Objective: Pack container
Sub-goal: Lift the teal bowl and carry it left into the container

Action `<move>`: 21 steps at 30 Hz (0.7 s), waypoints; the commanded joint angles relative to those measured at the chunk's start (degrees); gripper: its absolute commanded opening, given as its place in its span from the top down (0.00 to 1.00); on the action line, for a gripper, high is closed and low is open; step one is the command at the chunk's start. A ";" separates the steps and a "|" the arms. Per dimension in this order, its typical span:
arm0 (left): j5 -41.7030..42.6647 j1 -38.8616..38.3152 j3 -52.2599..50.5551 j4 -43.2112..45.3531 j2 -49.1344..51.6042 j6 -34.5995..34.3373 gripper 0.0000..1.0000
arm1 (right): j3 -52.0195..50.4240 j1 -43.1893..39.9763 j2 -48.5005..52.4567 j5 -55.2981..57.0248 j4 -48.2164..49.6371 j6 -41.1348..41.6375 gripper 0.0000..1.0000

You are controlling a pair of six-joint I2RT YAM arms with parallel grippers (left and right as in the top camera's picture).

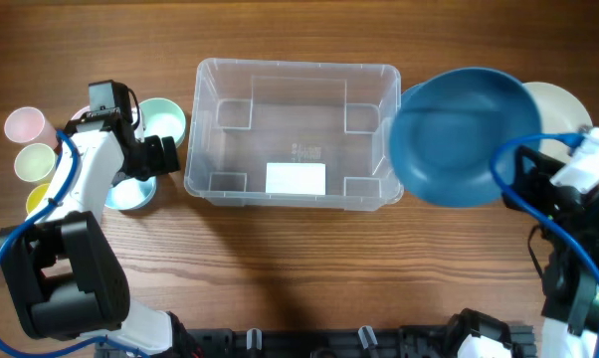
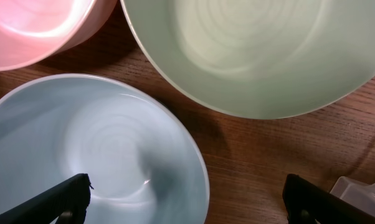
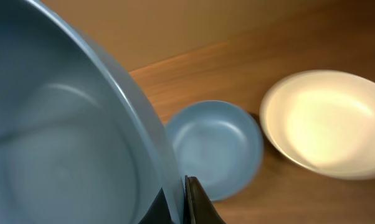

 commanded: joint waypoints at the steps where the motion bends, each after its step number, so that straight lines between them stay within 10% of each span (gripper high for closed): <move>1: 0.68 0.31 -0.48 0.00 0.55 0.72 0.00 | 1.55 5.70 3.37 -5.25 2.84 -4.31 0.96; 21: 0.68 0.31 -0.48 0.00 0.55 0.72 0.00 | 18.91 41.27 35.58 22.67 5.57 -10.75 0.96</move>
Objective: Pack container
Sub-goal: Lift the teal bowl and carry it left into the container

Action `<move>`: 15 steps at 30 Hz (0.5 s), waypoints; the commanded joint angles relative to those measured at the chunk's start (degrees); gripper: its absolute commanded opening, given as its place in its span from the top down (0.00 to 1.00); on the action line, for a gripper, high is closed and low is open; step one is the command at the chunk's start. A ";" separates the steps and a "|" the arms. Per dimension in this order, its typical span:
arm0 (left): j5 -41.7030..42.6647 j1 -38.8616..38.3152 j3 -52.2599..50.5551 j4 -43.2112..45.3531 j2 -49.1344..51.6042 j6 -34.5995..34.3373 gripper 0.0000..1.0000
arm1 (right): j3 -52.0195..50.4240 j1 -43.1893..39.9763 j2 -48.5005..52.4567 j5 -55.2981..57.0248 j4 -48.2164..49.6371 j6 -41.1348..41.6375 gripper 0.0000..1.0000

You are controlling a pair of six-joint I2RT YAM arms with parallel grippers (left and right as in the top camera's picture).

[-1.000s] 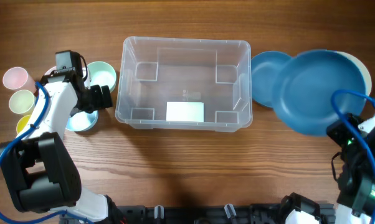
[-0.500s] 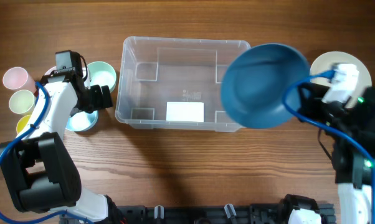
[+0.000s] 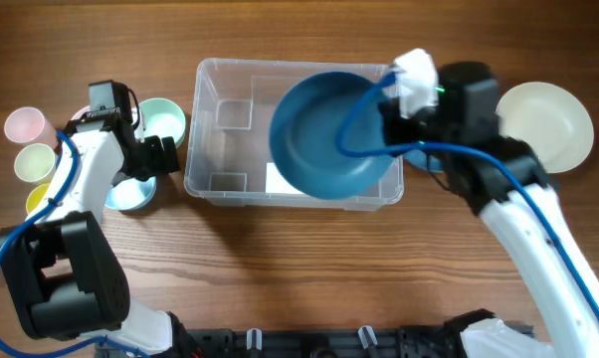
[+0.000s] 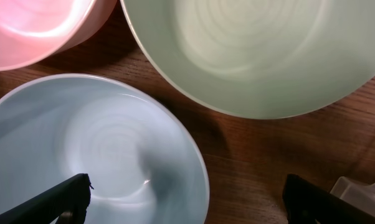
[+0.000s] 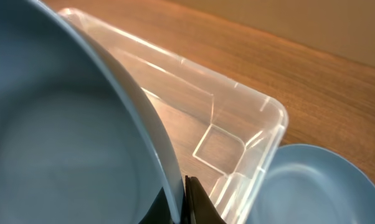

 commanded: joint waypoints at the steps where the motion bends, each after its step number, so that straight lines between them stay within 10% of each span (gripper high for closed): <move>1: 0.68 0.31 -0.48 0.00 0.55 0.72 0.00 | 4.59 2.47 6.16 6.71 0.20 2.14 0.96; 15: 0.68 0.31 -0.48 0.00 0.55 0.72 0.00 | 7.19 3.19 17.79 9.29 1.60 4.59 0.96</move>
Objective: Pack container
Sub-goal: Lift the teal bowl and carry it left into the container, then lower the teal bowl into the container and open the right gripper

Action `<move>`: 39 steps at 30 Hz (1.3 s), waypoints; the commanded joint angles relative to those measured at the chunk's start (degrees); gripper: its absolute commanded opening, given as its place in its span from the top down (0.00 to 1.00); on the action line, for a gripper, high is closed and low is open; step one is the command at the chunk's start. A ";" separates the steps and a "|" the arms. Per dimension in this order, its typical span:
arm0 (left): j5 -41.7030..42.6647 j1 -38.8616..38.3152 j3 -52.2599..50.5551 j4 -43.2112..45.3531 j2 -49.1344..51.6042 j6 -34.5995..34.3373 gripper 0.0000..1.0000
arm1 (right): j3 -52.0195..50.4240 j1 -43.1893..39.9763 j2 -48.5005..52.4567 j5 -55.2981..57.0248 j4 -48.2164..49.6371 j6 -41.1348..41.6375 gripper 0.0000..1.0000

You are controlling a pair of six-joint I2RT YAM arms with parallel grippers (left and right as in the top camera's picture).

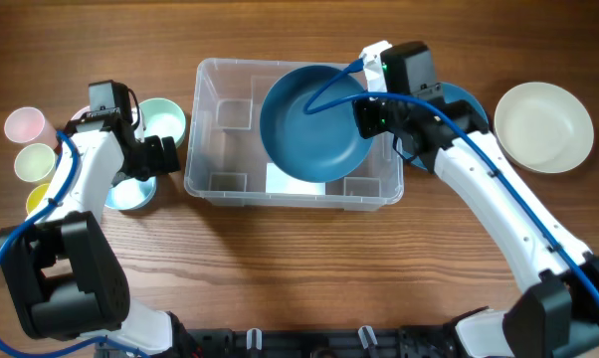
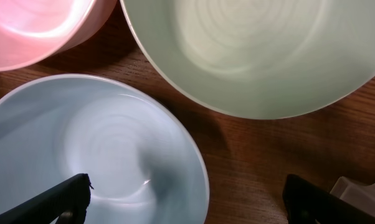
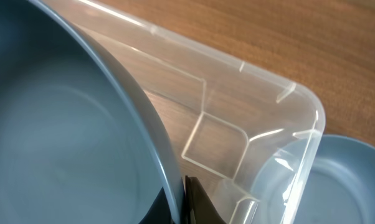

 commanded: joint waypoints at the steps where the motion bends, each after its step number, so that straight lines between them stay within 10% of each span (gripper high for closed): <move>1: 0.68 0.31 -0.48 0.00 0.55 0.72 0.00 | 1.92 0.35 2.60 2.08 -0.02 -0.24 0.96; 30: 0.68 0.31 -0.48 0.00 0.55 0.72 0.00 | 1.92 3.39 12.11 9.75 2.27 -7.67 0.95; 39: 0.68 0.31 -0.48 0.00 0.55 0.72 0.00 | 1.90 3.34 12.11 11.08 2.64 -7.67 0.65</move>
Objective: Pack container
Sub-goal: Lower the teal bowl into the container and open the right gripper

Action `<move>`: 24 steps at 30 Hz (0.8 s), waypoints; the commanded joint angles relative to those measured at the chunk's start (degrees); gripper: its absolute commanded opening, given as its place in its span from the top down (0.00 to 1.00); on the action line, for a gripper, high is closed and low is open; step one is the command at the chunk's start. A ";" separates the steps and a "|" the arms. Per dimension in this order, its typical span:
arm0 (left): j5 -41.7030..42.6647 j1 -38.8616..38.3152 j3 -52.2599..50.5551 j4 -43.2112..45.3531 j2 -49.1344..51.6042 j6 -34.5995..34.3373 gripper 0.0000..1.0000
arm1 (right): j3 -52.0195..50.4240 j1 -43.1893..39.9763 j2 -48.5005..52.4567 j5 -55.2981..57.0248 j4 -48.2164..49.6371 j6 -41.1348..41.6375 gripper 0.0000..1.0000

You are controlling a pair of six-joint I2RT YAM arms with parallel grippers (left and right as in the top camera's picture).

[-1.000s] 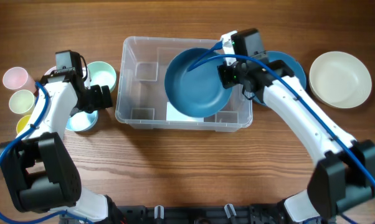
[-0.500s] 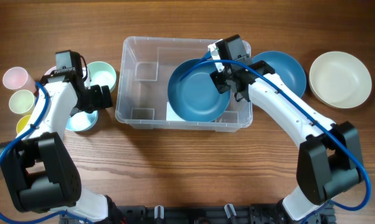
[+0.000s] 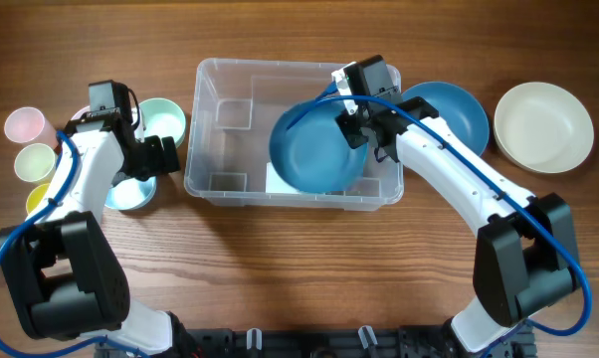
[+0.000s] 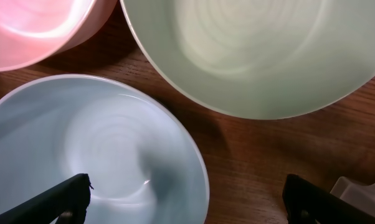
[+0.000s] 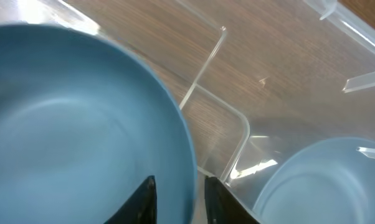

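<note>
A clear plastic container (image 3: pixel 205 129) stands mid-table. The large dark blue bowl (image 3: pixel 314 154) lies tilted inside its right half, the right rim near the wall. My right gripper (image 3: pixel 351 124) is at that rim; in the right wrist view its fingers (image 5: pixel 147 198) stand apart on either side of the bowl's edge (image 5: pixel 186 155), so it is open. My left gripper (image 4: pixel 190 202) hangs open low over the rim of a pale blue bowl (image 4: pixel 94 149), with a mint green bowl (image 4: pixel 256 50) and a pink bowl (image 4: pixel 32 25) beyond.
A smaller blue bowl (image 3: pixel 449 109) sits just right of the container and a cream bowl (image 3: pixel 543 124) at the far right. Pink (image 3: pixel 24 124), green (image 3: pixel 34 159) and yellow (image 3: pixel 38 199) cups stand at the left edge. A white label (image 3: pixel 280 179) lies on the container floor.
My right gripper has gone from shut on the bowl's rim to open around it, and the bowl now sits lower in the container's right half. The left arm has not moved.
My right gripper first held the large blue bowl right of the container, over the smaller blue bowl. Then it held it over the container's right side, then farther in. Now the bowl rests inside and the fingers are apart. The left gripper stayed open over the pale bowls throughout.
</note>
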 commanded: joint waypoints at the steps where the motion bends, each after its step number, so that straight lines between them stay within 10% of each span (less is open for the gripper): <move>1: 0.68 0.31 -0.48 0.02 0.55 0.72 0.00 | 1.86 0.02 0.70 1.88 0.70 0.22 0.64; 7: 0.68 0.31 -0.48 0.00 0.55 0.72 0.00 | 1.88 0.13 0.66 2.01 1.05 0.22 0.63; 12: 0.68 0.31 -0.48 0.00 0.55 0.72 0.00 | 1.88 0.39 0.66 -0.37 -0.90 0.42 0.96; 24: 0.68 0.31 -0.48 0.00 0.55 0.72 0.00 | 1.64 3.89 0.68 -2.93 -3.63 1.97 0.96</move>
